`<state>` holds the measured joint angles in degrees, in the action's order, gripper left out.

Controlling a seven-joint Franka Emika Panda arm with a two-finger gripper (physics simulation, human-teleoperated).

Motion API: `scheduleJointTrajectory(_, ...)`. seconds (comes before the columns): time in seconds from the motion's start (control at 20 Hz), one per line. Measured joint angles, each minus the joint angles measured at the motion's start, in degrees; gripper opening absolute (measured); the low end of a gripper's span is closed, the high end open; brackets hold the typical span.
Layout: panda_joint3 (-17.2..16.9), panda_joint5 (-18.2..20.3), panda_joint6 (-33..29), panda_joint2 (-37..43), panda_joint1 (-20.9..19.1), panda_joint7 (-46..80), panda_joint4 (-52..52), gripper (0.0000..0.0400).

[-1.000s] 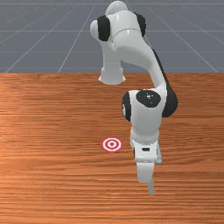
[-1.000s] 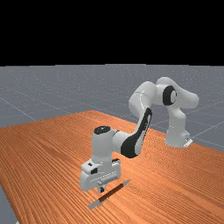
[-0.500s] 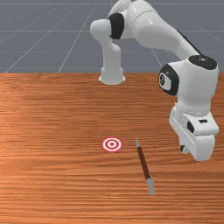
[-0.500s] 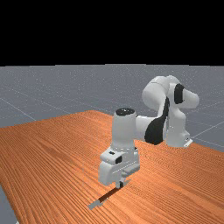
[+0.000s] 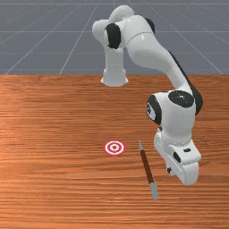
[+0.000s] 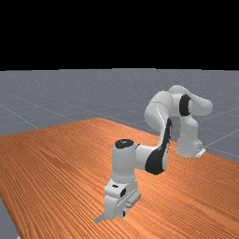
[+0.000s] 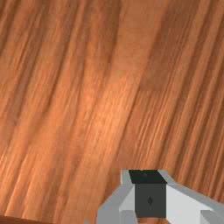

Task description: Pick up the pen and put it to the marker

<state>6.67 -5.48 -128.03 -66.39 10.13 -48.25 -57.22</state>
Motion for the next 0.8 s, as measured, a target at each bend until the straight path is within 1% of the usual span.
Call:
scheduleJointTrajectory(0.1,0.9,-0.1,-2.1,2.9,-5.6,-8.2,-5.4,0.0)
scheduleJointTrajectory(0.25,0.7,0.5,-3.3,4.6,-12.4,-14.1,-8.4,0.0)
scheduleJointTrajectory(0.3,-0.9,1.5,-4.2,5.0,-12.9,-9.0,-9.1,0.0)
scheduleJointTrajectory(0.35,-3.5,2.7,-4.5,5.1,-11.2,1.3,-9.1,0.0)
scheduleJointTrajectory(0.4,-4.7,3.1,-4.0,4.7,-9.3,6.8,-8.2,0.0)
scheduleJointTrajectory(0.5,-6.1,3.4,-1.6,2.5,-4.3,17.4,-3.8,0.0)
scheduleJointTrajectory(0.55,-5.3,2.8,-0.9,1.5,-2.6,16.2,-2.1,0.0)
scheduleJointTrajectory(0.6,-3.6,1.8,-1.1,1.4,-2.2,10.4,-1.9,0.0)
scheduleJointTrajectory(0.65,-2.8,2.0,7.3,-4.6,-1.8,7.9,10.0,0.0)
scheduleJointTrajectory(0.7,-2.9,1.6,-0.9,0.5,-1.9,8.4,-1.0,0.0)
scheduleJointTrajectory(0.8,-2.9,1.6,-0.5,-1.0,-1.9,8.4,0.4,0.0)
